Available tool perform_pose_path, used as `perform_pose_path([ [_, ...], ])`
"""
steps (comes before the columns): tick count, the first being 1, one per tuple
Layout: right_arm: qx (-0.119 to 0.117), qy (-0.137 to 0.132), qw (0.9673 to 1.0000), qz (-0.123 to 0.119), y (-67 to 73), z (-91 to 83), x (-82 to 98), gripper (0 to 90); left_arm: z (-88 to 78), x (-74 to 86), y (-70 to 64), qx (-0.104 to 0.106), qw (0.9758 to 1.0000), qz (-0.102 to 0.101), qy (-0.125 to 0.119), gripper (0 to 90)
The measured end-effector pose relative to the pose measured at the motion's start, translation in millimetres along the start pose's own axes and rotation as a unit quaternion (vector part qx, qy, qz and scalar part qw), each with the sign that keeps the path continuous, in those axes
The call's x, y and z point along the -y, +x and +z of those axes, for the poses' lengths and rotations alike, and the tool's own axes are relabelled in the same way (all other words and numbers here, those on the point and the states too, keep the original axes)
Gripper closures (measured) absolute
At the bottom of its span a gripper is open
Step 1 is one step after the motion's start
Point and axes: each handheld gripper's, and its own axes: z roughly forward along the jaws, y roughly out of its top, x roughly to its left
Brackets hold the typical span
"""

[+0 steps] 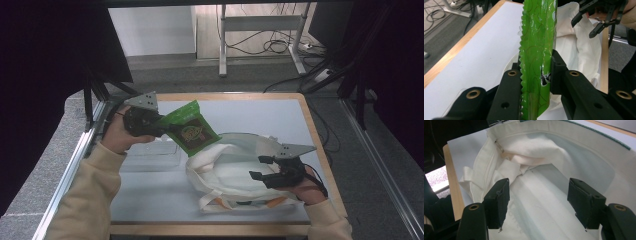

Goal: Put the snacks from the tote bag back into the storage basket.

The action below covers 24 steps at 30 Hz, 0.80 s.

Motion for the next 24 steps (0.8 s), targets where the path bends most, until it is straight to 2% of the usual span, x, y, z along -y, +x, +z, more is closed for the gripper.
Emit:
perform_pose_path([
  [11,0.000,0.001,1.0000,0.002,-0.2,1.4,0.7,33.9,-12.3,8.3,10.1,-0.021,0.9997,-0.013,0.002,75.7],
  [24,0.004,0.005,1.0000,0.001,-0.7,2.3,1.5,33.6,-19.8,18.3,20.9,-0.035,0.9991,-0.022,0.004,75.7],
])
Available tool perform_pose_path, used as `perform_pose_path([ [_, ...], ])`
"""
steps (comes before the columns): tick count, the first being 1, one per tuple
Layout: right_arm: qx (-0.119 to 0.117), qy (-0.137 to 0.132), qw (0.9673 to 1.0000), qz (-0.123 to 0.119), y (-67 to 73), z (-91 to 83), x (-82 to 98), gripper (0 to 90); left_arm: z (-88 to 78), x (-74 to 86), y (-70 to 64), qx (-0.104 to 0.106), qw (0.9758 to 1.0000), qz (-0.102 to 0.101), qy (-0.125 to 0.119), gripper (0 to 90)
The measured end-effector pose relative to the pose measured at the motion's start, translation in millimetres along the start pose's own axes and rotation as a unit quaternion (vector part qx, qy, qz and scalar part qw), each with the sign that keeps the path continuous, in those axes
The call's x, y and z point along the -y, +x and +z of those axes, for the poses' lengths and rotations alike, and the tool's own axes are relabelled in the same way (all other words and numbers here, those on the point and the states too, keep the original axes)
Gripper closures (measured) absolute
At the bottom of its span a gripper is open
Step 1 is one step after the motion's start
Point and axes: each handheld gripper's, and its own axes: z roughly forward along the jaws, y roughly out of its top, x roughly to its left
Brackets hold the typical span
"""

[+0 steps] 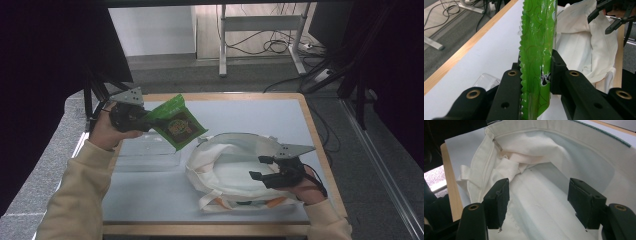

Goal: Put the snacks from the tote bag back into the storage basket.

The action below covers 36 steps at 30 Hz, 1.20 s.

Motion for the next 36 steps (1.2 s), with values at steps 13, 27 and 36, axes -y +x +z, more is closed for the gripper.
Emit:
perform_pose_path([
  [13,0.000,0.002,1.0000,-0.002,0.4,1.6,0.2,33.3,-1.7,15.3,14.7,-0.011,0.9998,-0.016,0.005,75.7],
  [27,0.000,0.004,1.0000,-0.002,-0.1,1.7,0.4,33.3,-12.0,27.0,26.0,-0.028,0.9993,-0.024,0.009,75.7],
  [36,0.001,0.004,1.0000,-0.003,-0.1,2.1,0.4,32.9,-18.2,34.9,32.6,-0.036,0.9988,-0.031,0.007,75.8],
])
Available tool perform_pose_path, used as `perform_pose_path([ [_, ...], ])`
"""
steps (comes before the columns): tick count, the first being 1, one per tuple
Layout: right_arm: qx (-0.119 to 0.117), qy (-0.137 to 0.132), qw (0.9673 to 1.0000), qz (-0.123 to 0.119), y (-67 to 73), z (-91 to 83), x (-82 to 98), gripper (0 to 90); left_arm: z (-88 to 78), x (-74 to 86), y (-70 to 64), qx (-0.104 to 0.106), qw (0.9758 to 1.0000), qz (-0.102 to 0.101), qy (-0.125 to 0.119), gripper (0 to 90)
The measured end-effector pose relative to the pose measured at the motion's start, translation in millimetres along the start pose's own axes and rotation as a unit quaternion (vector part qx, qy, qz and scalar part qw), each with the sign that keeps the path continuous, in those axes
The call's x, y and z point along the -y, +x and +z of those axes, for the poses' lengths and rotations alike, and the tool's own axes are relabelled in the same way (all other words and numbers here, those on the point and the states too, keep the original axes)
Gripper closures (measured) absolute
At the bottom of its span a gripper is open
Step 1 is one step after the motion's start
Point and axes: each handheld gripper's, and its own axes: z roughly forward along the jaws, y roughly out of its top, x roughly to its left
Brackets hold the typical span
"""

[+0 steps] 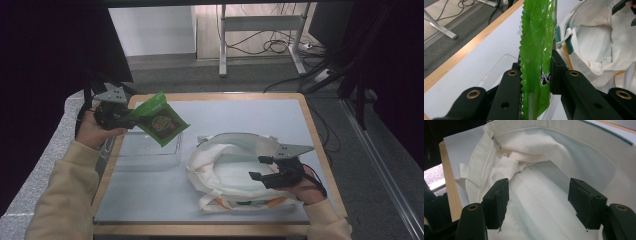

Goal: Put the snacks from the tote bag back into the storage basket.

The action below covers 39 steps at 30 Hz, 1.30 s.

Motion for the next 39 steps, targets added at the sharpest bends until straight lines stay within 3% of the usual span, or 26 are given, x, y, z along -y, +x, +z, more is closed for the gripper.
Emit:
perform_pose_path([
  [13,0.001,-0.001,1.0000,-0.001,0.4,0.5,-0.4,32.6,-6.0,8.9,11.1,-0.012,0.9998,-0.007,0.012,75.8],
  [22,0.001,0.001,1.0000,-0.001,0.5,1.4,-0.2,32.2,-2.3,22.7,24.4,-0.014,0.9994,-0.027,0.015,75.9],
  [39,0.000,0.005,1.0000,0.000,-0.4,3.4,1.2,32.0,8.3,40.1,41.8,-0.015,0.9985,-0.036,0.039,75.9],
])
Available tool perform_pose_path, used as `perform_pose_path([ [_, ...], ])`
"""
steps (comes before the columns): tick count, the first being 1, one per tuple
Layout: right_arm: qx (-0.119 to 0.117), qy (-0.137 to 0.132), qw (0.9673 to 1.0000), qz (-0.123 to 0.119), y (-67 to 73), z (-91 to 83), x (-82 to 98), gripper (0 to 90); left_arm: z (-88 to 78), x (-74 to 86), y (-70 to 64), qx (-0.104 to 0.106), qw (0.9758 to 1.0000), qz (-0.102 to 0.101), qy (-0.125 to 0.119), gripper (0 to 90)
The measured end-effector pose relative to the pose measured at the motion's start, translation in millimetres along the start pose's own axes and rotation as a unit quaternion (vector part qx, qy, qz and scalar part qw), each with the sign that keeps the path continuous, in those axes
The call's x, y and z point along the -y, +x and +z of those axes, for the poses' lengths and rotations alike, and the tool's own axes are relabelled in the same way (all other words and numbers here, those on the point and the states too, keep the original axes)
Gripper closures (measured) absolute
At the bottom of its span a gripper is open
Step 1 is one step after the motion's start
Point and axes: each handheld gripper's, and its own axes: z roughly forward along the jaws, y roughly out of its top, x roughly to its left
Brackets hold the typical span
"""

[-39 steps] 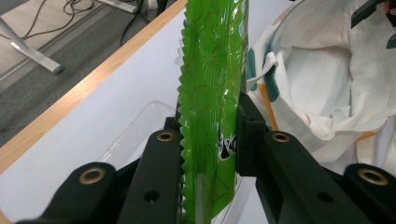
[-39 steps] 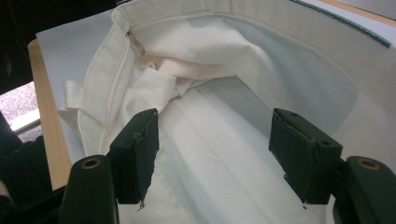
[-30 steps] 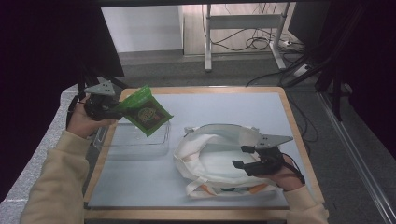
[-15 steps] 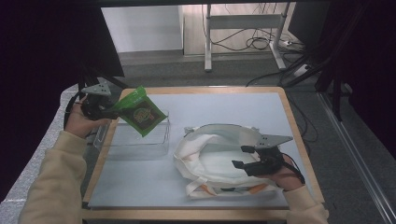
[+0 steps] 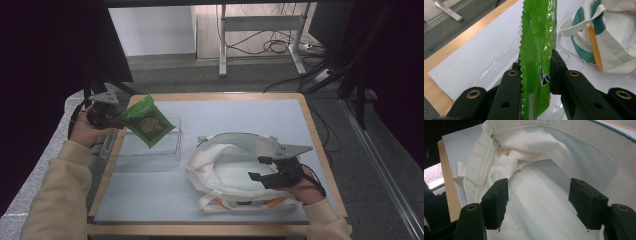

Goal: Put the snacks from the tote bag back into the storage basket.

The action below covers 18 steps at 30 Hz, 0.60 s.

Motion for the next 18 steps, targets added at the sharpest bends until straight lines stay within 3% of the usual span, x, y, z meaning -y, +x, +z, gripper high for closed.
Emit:
perform_pose_path([
  [8,0.000,0.001,1.0000,0.001,-0.3,0.6,0.3,31.9,13.6,6.2,7.5,0.004,0.9998,-0.003,0.018,75.9],
  [11,0.000,0.002,1.0000,0.001,-0.4,0.9,0.4,31.9,19.4,7.0,9.8,0.002,0.9995,-0.001,0.031,75.9],
  [18,0.000,0.002,1.0000,0.002,-1.1,1.1,0.7,31.9,37.0,6.3,12.7,0.017,0.9977,0.006,0.066,75.8],
])
